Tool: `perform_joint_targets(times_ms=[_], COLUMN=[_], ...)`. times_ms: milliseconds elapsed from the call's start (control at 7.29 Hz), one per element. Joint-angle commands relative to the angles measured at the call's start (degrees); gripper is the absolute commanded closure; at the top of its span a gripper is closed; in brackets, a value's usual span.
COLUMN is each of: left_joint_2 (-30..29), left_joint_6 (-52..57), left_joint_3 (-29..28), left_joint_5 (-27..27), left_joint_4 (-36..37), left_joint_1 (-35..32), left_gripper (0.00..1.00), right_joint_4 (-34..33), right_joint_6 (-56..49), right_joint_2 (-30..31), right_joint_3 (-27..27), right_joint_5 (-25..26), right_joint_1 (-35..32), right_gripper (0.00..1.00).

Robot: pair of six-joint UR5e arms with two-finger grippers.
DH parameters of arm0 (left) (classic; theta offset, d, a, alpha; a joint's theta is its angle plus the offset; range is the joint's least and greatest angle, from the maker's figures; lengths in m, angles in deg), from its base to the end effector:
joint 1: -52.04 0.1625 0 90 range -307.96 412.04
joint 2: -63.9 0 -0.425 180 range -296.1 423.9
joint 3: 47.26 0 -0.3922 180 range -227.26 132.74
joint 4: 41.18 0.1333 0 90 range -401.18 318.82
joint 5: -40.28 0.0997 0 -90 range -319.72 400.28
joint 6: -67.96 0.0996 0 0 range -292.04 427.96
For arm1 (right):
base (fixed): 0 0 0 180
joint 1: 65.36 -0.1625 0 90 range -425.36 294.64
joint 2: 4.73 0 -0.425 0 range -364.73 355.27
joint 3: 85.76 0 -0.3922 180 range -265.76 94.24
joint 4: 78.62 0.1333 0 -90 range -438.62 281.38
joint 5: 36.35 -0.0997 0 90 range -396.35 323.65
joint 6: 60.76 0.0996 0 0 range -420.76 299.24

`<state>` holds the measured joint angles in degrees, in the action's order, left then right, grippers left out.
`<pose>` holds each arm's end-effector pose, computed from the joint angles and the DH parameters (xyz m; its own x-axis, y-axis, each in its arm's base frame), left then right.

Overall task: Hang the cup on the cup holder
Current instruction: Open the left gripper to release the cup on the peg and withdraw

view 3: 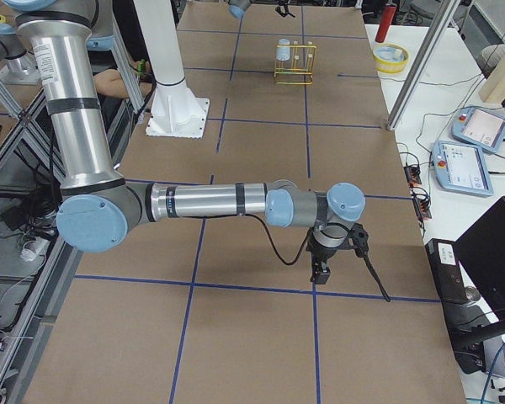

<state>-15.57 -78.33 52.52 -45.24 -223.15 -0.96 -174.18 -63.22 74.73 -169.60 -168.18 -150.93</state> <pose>0.1351 -0.4137 0.4837 -0.7085 -0.4378 -0.5535 0.4573 0.3125 -0.8326 0.0229 -0.5704 0.6266 0.7400 -0.0866 0.6671 0.1091 0.9940 0.0080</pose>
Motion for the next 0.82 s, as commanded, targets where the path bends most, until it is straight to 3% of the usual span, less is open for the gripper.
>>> perform_joint_targets(times_ms=[0, 274, 686], left_joint_2=[-0.25, -0.77, -1.3], left_joint_6=[20.16, 38.8, 63.41], left_joint_3=[-1.69, -1.7, -0.73], left_joint_5=[-13.73, -25.08, -32.3], left_joint_4=[5.01, 14.58, 30.93], left_joint_1=[-9.62, -17.46, -23.08], left_gripper=[0.0, 0.0, 0.0], right_joint_4=[0.02, -0.07, -0.06], right_joint_6=[0.0, 0.0, 0.0], right_joint_2=[0.0, 0.0, 0.0], right_joint_3=[0.0, 0.0, 0.0], right_joint_5=[0.0, 0.0, 0.0], right_joint_1=[-0.03, -0.03, -0.03], right_gripper=[0.0, 0.0, 0.0])
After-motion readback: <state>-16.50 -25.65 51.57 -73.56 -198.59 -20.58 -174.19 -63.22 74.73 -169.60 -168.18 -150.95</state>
